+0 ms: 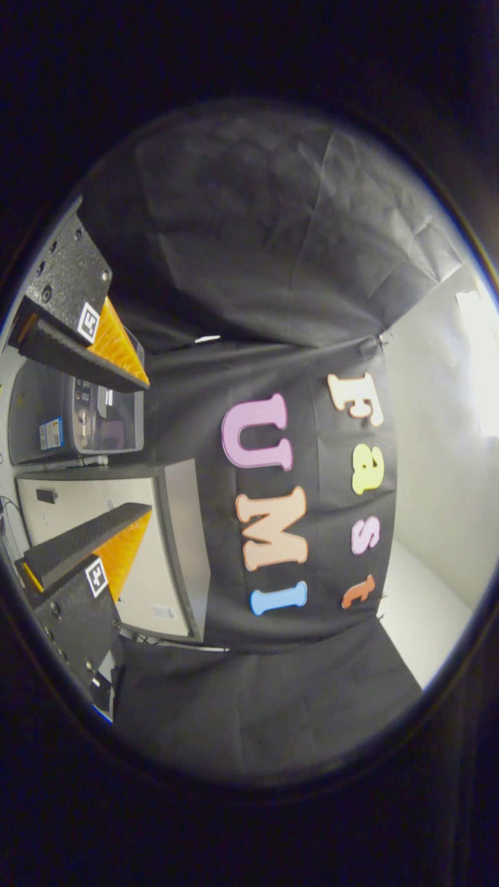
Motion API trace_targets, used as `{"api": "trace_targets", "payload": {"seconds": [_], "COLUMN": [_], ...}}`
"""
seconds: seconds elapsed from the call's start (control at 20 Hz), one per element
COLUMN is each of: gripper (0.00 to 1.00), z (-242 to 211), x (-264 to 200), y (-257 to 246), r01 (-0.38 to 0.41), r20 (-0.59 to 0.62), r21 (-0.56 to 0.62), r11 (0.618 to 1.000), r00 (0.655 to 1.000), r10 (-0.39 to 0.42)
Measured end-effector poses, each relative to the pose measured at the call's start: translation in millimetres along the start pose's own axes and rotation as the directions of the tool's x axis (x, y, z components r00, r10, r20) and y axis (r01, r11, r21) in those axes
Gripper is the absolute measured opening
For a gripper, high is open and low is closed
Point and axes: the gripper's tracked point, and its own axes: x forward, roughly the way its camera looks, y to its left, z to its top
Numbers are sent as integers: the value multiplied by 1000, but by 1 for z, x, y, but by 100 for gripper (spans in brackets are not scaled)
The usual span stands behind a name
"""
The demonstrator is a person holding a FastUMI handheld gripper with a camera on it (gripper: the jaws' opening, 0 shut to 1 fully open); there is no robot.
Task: Put the clothes into the washing machine and then close the washing machine lid.
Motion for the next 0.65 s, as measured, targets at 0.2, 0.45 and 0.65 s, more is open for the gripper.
{"api": "trace_targets", "payload": {"seconds": [0.2,0.45,0.65], "gripper": [97,97,97], "z": [4,6,6], "x": [-4,-4,-3], "y": [9,-1,-6], "r01": [-39,-25,-12], "r20": [13,18,18], "r21": [-11,23,31], "r11": [999,999,999], "r00": [999,1000,1000], "r10": [39,25,12]}}
